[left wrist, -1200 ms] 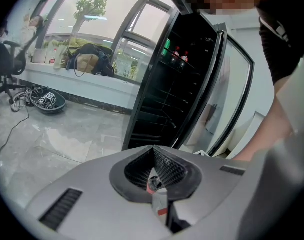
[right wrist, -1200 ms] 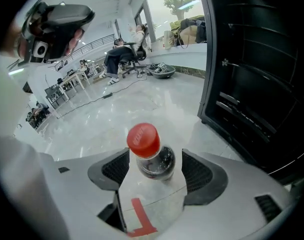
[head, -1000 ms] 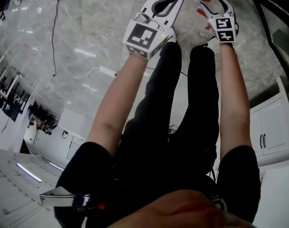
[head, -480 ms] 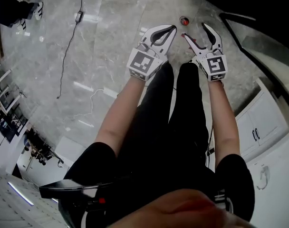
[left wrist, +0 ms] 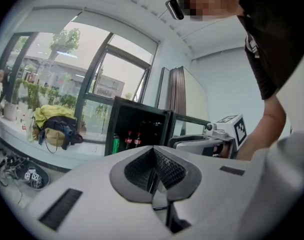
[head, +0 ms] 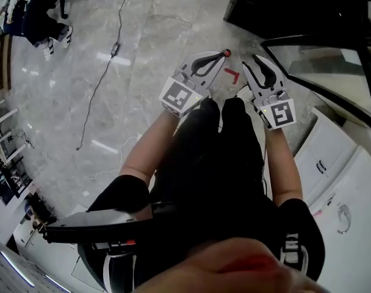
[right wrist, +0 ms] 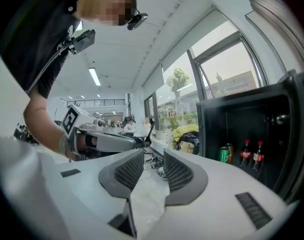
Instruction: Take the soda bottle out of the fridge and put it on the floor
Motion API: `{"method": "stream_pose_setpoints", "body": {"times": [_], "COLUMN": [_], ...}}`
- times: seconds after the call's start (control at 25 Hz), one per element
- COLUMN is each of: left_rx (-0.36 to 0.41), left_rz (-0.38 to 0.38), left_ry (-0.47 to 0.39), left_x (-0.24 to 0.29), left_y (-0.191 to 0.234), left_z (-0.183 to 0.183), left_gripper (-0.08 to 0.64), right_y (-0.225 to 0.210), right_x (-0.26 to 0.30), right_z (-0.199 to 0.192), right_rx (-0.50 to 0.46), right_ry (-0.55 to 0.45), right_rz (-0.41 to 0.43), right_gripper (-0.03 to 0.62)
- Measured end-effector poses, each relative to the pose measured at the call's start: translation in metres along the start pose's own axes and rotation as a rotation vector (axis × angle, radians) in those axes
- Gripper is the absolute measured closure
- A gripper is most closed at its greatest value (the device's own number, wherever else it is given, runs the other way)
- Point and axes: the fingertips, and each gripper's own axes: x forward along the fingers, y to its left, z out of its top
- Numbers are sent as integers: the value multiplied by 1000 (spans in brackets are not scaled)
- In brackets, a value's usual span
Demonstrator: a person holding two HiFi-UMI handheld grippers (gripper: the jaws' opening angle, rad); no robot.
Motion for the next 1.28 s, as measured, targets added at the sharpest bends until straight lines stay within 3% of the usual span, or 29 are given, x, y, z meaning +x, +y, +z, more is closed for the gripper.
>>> {"method": "stream_pose_setpoints", "body": {"times": [0.24,0.36,0.52,0.76,1.28], "left_rx": [13,25,-30,-7,73], "left_rz": [-29,-65,-115,-150,-176], "left_ry": [-16,-7,-6,-2,-94], "left_x": [-27,-41,-66,-79,-88], "left_y": [-19,-38,-69,-94,-96], "left_z": [67,90,116,145,185], "left_gripper": [560,559,560,560,560], "right_y": [24,41,71,99,109], "right_x": [-25,-41,-62,-70,-65], "right_z": [82,109,140,185,215], "right_rx": [18,42,62,40,16], "right_ry": [-91,-111,-113,-158,-153], "right_rz": [11,16,45,101,142], "right_gripper": [578,580,580,580,580]}}
